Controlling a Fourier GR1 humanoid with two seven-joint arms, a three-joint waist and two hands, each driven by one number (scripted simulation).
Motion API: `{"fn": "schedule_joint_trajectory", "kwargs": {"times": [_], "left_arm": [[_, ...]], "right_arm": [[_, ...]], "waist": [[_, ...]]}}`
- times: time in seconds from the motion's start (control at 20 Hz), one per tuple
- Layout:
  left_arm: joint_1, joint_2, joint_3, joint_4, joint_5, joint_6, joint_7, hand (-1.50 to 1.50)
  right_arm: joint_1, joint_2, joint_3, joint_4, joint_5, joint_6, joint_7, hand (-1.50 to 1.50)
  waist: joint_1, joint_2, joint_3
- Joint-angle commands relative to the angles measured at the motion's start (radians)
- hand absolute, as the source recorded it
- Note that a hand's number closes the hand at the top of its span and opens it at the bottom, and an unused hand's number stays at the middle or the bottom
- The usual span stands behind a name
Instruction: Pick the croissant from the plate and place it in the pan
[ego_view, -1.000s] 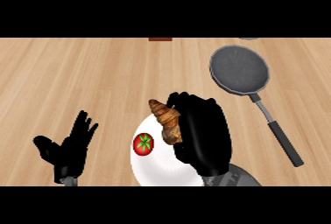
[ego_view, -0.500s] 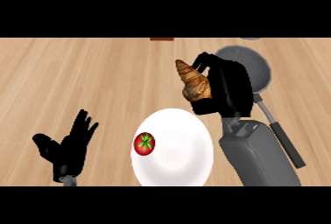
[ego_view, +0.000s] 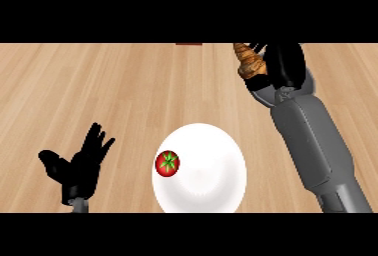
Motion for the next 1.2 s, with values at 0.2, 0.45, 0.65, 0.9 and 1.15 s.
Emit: {"fn": "schedule_joint_trajectory", "kwargs": {"times": [0.2, 0.45, 0.65, 0.9, 1.15], "left_arm": [[0.009, -0.005, -0.023, 0.014, -0.008, -0.022, -0.008, 0.0], [0.007, -0.012, -0.032, 0.004, -0.003, -0.026, 0.001, 0.0], [-0.049, -0.007, -0.03, 0.027, -0.015, -0.01, 0.035, 0.0], [0.015, -0.031, -0.061, 0.026, -0.02, -0.034, -0.022, 0.0], [-0.049, -0.026, -0.046, 0.029, -0.031, 0.001, 0.012, 0.0]], "right_arm": [[-0.171, -0.112, -0.194, 0.451, -0.117, -0.154, -0.27, 1.5], [-0.18, -0.173, -0.15, 0.624, 0.011, -0.17, -0.177, -1.5], [-0.206, -0.171, -0.206, 0.727, -0.073, -0.114, -0.314, -1.5], [-0.212, -0.183, -0.274, 0.737, -0.135, -0.196, -0.437, -1.5], [-0.276, -0.137, -0.458, 0.71, -0.364, -0.074, -0.577, -1.5]], "waist": [[0.037, 0.019, -0.003], [0.054, 0.026, -0.004], [0.058, 0.033, -0.001], [0.076, 0.039, 0.001], [0.064, 0.04, 0.004]]}}
